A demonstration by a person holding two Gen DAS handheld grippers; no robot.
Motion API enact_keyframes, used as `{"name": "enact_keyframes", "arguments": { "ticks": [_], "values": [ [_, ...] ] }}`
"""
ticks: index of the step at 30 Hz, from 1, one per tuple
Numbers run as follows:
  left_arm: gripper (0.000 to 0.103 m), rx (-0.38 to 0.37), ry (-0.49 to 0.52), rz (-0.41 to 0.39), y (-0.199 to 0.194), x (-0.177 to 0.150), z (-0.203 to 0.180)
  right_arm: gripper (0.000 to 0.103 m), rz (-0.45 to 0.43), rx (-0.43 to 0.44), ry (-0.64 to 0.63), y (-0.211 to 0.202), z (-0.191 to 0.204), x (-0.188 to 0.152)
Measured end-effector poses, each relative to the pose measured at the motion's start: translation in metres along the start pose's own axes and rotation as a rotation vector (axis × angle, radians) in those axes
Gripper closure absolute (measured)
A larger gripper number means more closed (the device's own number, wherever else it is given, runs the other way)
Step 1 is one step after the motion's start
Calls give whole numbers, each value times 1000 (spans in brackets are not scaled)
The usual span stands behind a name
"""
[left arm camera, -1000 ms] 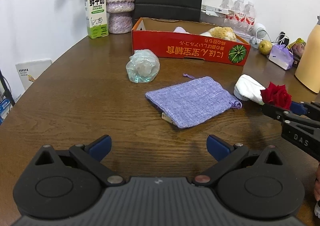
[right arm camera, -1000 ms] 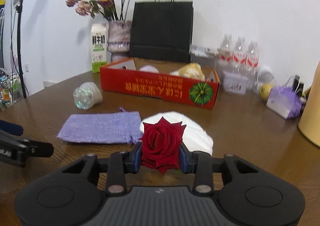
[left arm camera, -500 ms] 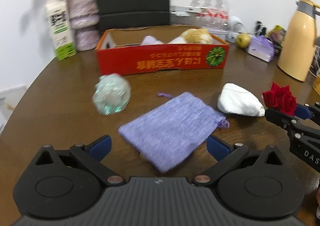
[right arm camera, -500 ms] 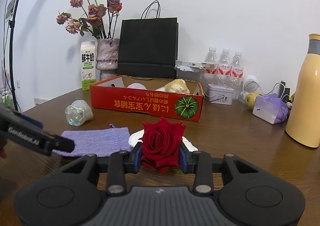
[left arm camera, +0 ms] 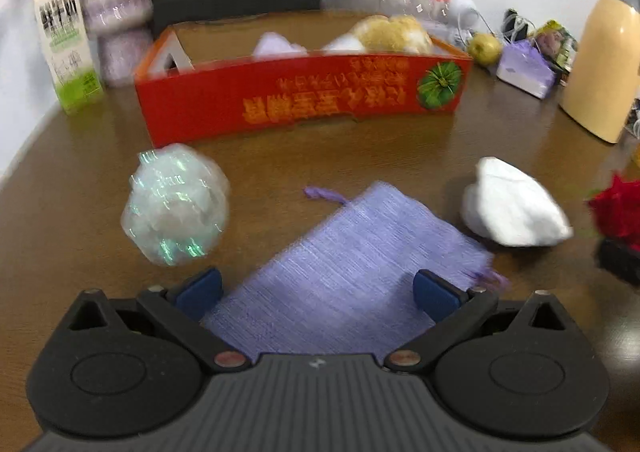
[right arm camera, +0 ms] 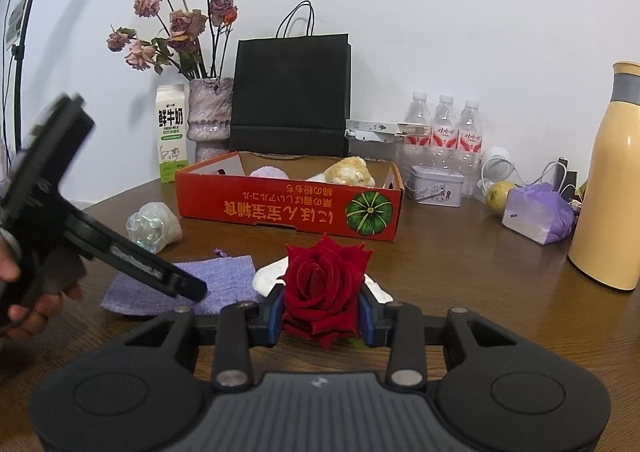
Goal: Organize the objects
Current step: 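Close the left tool on the lavender drawstring pouch while the right tool holds the rose, then lift the pouch with the left tool while the right tool carries the rose toward the box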
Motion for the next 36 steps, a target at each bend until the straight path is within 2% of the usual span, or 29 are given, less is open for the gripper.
{"name": "enact_keyframes", "arguments": {
  "ticks": [8, 16, 18, 21, 22, 24, 26, 27, 32, 36],
  "values": [
    [0, -13, 6, -10, 0, -1, 2, 68, -4, 4, 3, 0, 2, 0],
    [2, 8, -9, -23, -4, -2, -1, 68, -4, 6, 4, -1, 2, 1],
    [9, 11, -15, -28, -8, -3, -4, 68, -5, 6, 4, -1, 2, 1],
    [31, -3, -7, -45, -14, -6, -11, 68, -4, 5, 5, -1, 2, 1],
    [47, -11, -2, -51, -17, -6, -13, 68, -4, 5, 5, -1, 2, 1],
    [69, -21, -6, -60, -21, -8, -17, 68, -4, 6, 4, -1, 2, 1],
    [86, -7, -20, -64, -23, -9, -18, 68, -4, 6, 3, -1, 2, 2],
    [91, -7, -25, -66, -24, -10, -18, 68, -5, 5, 4, -1, 2, 2],
    [96, -12, -28, -99, -34, -11, -23, 68, -10, 0, 2, -2, 1, 2],
    [96, -3, -28, -164, -48, -9, -25, 68, -13, -5, 2, -2, 0, 2]
  ]
}}
Point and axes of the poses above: each gripper's, at about its wrist camera, not at the fingertips, and y roughly the way its jaws point, z to its left, x to its top, the point moved 7 cm from there along y, roughly the way its jaws point, and after that the axes turned 11 degrees about -y, right-handed, at the moved point
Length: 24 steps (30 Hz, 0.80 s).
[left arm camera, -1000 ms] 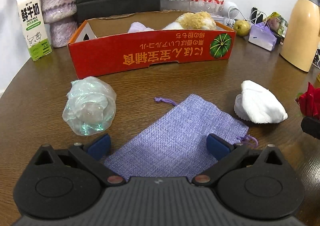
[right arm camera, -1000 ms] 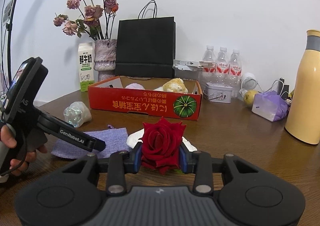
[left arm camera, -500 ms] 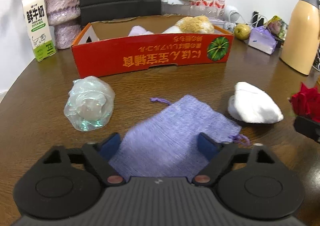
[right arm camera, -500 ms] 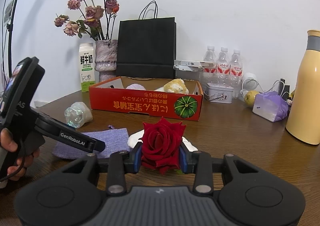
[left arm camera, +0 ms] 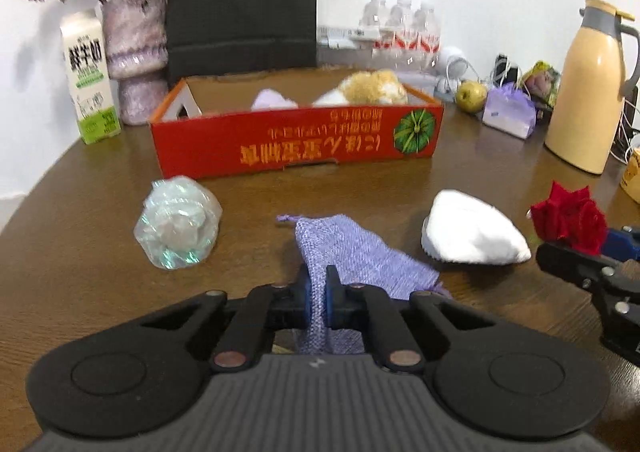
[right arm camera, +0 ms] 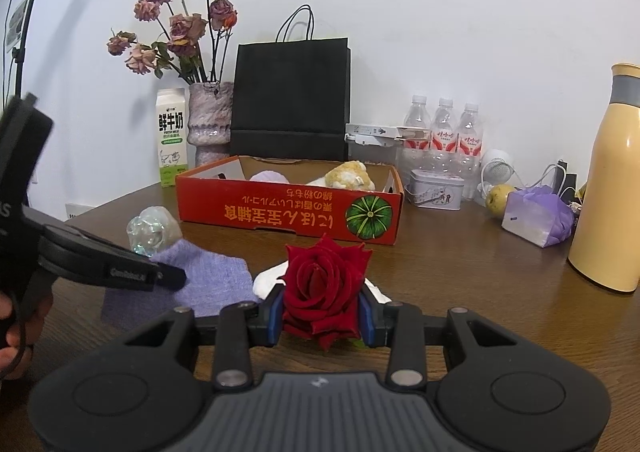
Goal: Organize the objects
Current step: 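Lift the pouch with the left tool while the right tool carries the rose toward the box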
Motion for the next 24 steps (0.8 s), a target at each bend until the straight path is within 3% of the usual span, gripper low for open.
{"name": "enact_keyframes", "arguments": {
  "ticks": [15, 24],
  "values": [
    [96, 4, -62, -144, -39, 3, -3, 68, -31, -10, -9, -3, 2, 2],
    [96, 26, -97, -159, -50, -8, -8, 68, -42, -19, -14, -5, 3, 4]
  ]
}}
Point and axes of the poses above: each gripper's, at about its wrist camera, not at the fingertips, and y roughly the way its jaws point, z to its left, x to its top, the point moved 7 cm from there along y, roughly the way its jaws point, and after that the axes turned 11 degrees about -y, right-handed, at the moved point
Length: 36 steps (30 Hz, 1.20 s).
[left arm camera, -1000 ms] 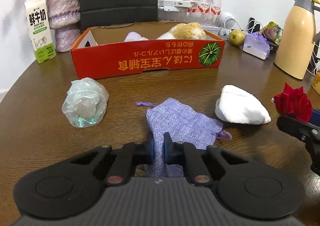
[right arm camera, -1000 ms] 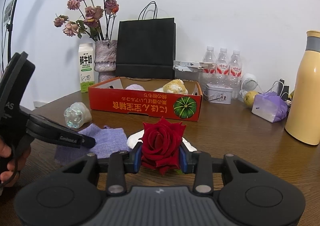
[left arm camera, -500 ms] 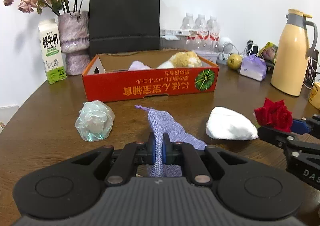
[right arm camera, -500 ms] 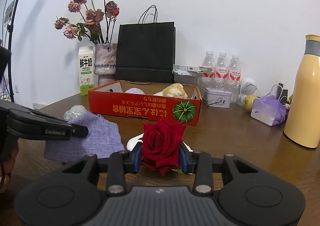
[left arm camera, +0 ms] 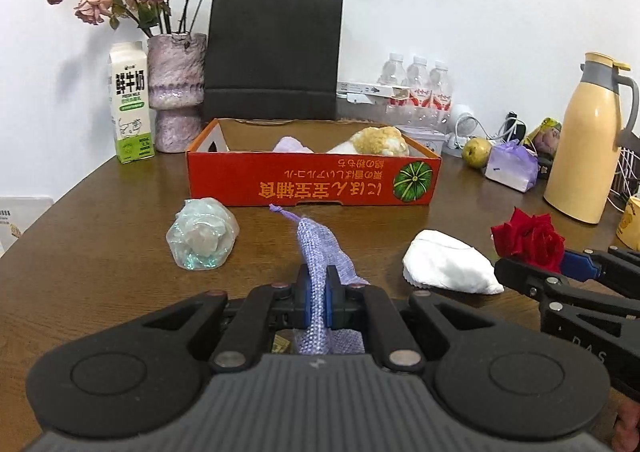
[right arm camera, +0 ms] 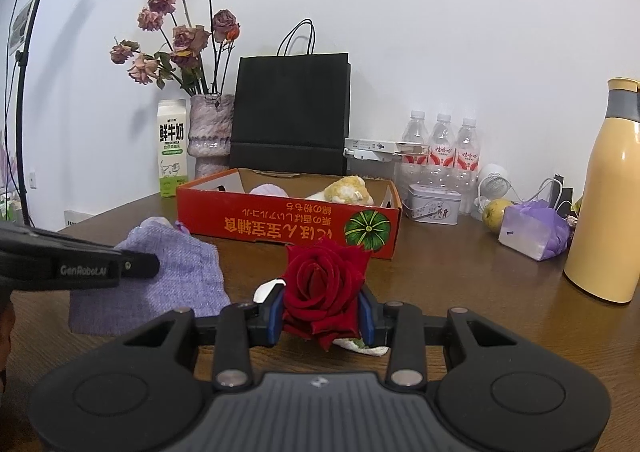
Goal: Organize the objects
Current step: 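Lift the pouch with the left tool while the right tool carries the rose toward the box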
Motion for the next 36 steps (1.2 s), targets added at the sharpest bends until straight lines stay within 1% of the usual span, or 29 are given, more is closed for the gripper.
{"name": "enact_keyframes", "arguments": {
  "ticks": [7, 11, 17, 25, 32, 36],
  "values": [
    [96, 21, -13, -25, -7, 7, -5, 68, -24, 5, -4, -2, 1, 2],
    [96, 34, -24, -45, -10, 16, -7, 68, -37, 22, 9, -2, 0, 10],
    [96, 43, -41, -74, -12, 33, -8, 68, -65, 43, 3, 3, -1, 30],
    [96, 49, -59, -109, -8, 56, -10, 68, -89, 60, -10, 22, 1, 57],
    [96, 42, -86, -155, 1, 85, -13, 68, -129, 50, -17, 40, -3, 83],
    [96, 42, -98, -175, 9, 100, -14, 68, -136, 53, -13, 53, -6, 95]
  ]
}}
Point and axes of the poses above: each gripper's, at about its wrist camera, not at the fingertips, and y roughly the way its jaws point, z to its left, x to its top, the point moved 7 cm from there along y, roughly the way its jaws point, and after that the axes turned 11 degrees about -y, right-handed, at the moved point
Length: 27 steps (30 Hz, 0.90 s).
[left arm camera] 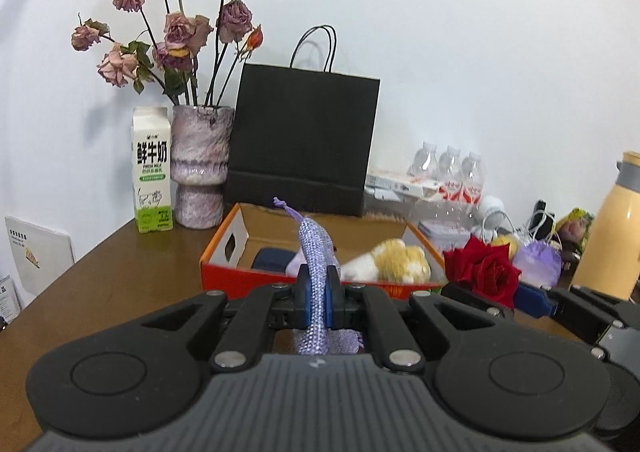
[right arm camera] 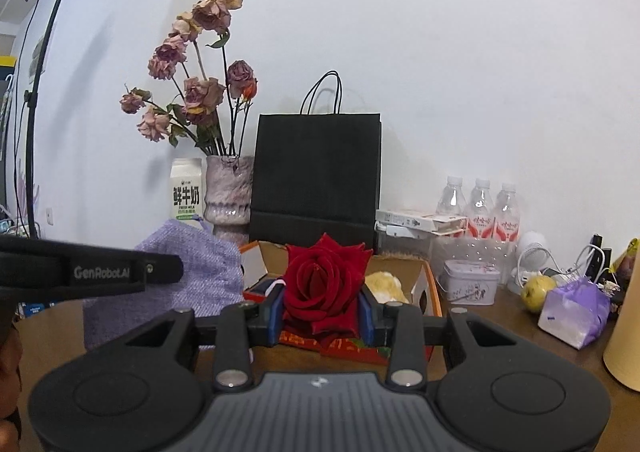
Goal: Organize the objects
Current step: 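Lift the pouch with the left tool while the right tool carries the rose toward the box, then open the left tool to drop the pouch into the box while the right tool releases the rose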
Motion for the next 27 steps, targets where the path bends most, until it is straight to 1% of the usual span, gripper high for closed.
{"name": "enact_keyframes", "arguments": {
  "ticks": [3, 10, 15, 27],
  "values": [
    [96, 0, -11, -18, 8, 8, -1, 68, -2, 4, 5, 11, -3, 6],
    [96, 9, -38, -32, 31, 23, -1, 68, -9, 12, 27, 37, -9, 21],
    [96, 6, -54, -30, 49, 32, -2, 68, -15, -5, 15, 55, -17, 30],
    [96, -2, -71, -28, 95, 48, -7, 68, 23, -6, 33, 106, -34, 42]
  ]
}}
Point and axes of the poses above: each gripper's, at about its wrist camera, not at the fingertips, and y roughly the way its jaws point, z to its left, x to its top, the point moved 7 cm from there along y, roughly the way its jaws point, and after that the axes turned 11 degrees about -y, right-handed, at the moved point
